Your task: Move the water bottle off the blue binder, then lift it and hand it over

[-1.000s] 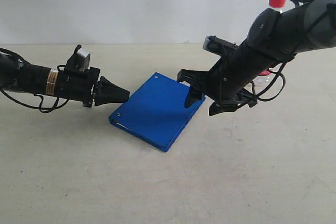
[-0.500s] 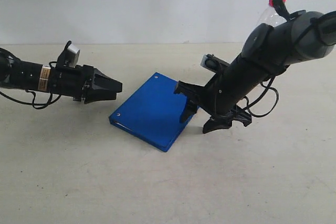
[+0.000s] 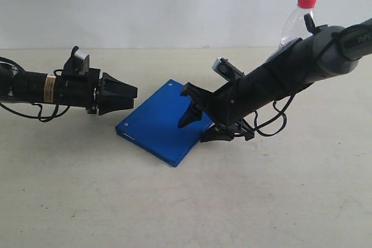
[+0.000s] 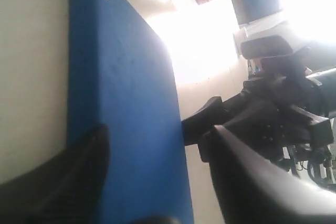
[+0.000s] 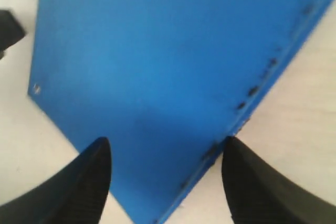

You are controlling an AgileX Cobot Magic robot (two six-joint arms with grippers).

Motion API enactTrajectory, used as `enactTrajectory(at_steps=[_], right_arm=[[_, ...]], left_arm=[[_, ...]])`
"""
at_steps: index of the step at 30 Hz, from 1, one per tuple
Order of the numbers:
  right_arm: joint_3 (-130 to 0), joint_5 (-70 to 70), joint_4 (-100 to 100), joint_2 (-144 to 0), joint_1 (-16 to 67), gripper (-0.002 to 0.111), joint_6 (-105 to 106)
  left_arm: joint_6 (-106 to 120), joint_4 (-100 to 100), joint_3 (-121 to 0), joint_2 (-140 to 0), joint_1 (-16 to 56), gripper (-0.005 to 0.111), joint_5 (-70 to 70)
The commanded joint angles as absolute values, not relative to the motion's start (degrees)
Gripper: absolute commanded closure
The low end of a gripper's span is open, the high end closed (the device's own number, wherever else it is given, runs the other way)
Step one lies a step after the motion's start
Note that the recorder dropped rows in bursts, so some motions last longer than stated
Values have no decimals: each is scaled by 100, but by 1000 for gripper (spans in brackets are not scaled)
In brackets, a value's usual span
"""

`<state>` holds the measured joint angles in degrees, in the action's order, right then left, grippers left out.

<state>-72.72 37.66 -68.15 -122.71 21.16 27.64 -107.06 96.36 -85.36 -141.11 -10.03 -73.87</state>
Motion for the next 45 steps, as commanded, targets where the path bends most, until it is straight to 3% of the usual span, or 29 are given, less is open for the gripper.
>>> enactTrajectory(at_steps=[1, 11, 19, 27, 36, 40, 45], right_arm=[[-7272, 4377, -7648, -12287, 2117, 53, 4024], [-7272, 5374, -8157, -12287, 2117, 53, 4877], [-7272, 3836, -8625, -12287, 2117, 54, 4894], [-7272, 3593, -9563, -12287, 2117, 83, 5301], [-7272, 2822, -9561, -12406, 2117, 86, 5918], [-7272, 2699, -9561, -12396, 2117, 108, 6613], [-7272, 3067, -9561, -12396, 2117, 108, 6991]], left_arm=[[-10955, 9995, -8470, -14332, -993, 53, -6996], [-10966, 9995, -8470, -14332, -993, 53, -6996], [-11143, 9995, -8470, -14332, -993, 53, -6996], [-11187, 9995, -8470, -14332, -993, 53, -6996], [-11066, 9995, -8470, -14332, -993, 53, -6996], [-10841, 9995, -8470, -14332, -1021, 53, -6996], [-10841, 9995, -8470, -14332, -1072, 53, -6996]])
